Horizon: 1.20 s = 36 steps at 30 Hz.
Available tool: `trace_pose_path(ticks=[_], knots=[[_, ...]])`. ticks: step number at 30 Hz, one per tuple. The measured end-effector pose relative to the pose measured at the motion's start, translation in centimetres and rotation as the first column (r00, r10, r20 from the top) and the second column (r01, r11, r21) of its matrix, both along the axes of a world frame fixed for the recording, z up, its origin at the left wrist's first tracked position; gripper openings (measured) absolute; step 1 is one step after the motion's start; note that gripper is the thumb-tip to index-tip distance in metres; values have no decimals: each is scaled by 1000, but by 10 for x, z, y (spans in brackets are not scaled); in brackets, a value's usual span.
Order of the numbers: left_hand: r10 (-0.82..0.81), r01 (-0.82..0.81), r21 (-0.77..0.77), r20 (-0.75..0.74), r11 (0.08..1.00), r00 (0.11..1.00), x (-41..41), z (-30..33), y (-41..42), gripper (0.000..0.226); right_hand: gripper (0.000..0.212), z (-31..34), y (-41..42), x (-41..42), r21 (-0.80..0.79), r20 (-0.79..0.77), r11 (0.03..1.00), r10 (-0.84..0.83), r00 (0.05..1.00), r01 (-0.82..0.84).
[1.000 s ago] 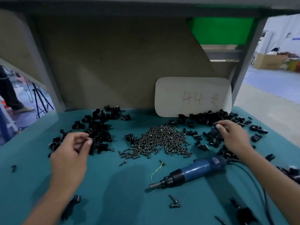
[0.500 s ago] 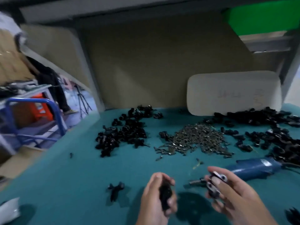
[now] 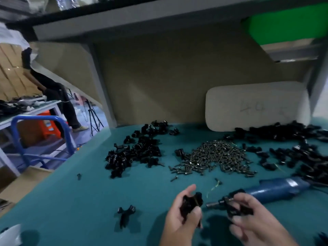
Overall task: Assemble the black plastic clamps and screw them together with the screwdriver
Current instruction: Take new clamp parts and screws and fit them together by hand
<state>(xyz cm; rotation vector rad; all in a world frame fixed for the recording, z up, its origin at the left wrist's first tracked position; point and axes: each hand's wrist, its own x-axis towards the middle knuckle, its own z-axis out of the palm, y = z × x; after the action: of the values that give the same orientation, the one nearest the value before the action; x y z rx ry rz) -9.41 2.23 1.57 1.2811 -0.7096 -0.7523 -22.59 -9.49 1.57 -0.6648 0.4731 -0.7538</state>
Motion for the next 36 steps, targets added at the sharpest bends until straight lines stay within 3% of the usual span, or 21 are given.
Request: trace_pose_path(ticks=[4, 10, 18, 24, 27, 31, 33, 36], knots=[[84, -78, -70, 92, 995, 992, -11, 1, 1, 46, 47, 14, 6, -11, -200, -99, 977, 55, 994, -74], [20, -13, -64, 101, 998, 995, -15, -3, 0, 48, 32, 24, 13, -20, -291, -203, 948, 74, 976, -132], [-22, 25, -9, 280, 1000, 960, -8, -11, 3, 60, 37, 24, 18, -22, -259, -200, 948, 136, 970, -186], [-133, 141, -54, 128, 989, 983, -11, -7, 3, 58, 25, 24, 18, -23, -81, -158, 970, 217, 963, -231], [-124, 135, -78, 133, 988, 983, -12, -8, 3, 56, 6, 27, 17, -25, -55, -112, 968, 238, 965, -245], [-96, 106, -56, 155, 993, 983, -14, -7, 5, 41, 15, 24, 16, -26, -191, -158, 941, 251, 955, -279], [-81, 92, -61, 160, 994, 984, -15, -8, 5, 38, 24, 21, 18, -26, -295, -232, 930, 153, 961, -219], [-52, 73, -88, 218, 993, 974, -15, -10, 3, 36, 26, 19, 21, -25, -583, -378, 790, -56, 924, -191]])
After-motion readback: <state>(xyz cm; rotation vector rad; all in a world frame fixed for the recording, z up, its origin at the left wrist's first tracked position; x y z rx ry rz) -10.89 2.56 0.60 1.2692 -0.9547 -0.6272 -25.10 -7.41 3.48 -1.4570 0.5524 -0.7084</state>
